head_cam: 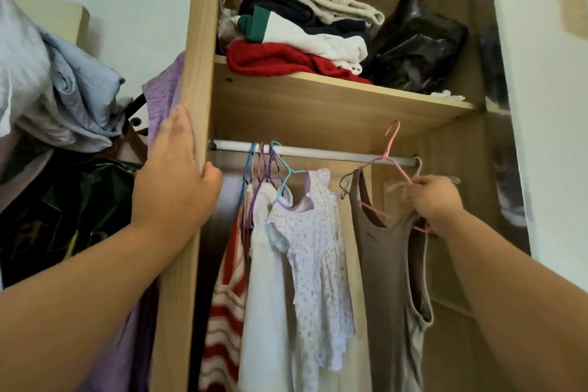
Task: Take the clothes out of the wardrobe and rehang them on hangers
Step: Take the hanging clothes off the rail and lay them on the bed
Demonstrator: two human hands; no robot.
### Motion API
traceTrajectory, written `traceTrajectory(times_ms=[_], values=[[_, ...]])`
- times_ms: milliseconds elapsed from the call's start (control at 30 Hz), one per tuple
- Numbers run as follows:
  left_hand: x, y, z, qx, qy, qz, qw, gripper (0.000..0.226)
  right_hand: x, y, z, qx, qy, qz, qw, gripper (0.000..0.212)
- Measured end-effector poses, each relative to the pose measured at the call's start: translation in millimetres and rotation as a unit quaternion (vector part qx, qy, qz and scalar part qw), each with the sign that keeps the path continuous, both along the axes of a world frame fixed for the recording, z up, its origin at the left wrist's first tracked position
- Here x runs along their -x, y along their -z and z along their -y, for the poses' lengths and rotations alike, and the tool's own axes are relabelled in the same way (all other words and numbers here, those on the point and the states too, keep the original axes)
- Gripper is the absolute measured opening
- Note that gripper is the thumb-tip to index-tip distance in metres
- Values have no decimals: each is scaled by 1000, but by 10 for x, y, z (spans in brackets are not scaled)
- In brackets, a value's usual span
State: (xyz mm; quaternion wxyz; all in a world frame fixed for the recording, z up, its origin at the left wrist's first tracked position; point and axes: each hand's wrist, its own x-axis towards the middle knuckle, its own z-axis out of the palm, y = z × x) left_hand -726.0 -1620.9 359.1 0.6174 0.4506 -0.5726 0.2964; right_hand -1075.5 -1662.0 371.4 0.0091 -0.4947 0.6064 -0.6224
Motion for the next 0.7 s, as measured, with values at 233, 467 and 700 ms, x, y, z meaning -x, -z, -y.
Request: traceTrajectory(times_ms=[233,467,700], values=[[0,55,-9,-8,6,5,1000,74,110,37,-148,-38,22,-21,999,18],[146,122,67,2,-139,157,978,73,124,196,-107,-30,20,-52,998,17],[936,215,173,-119,-42,259,958,63,208,283,-119,-13,-24,-20,999,13]])
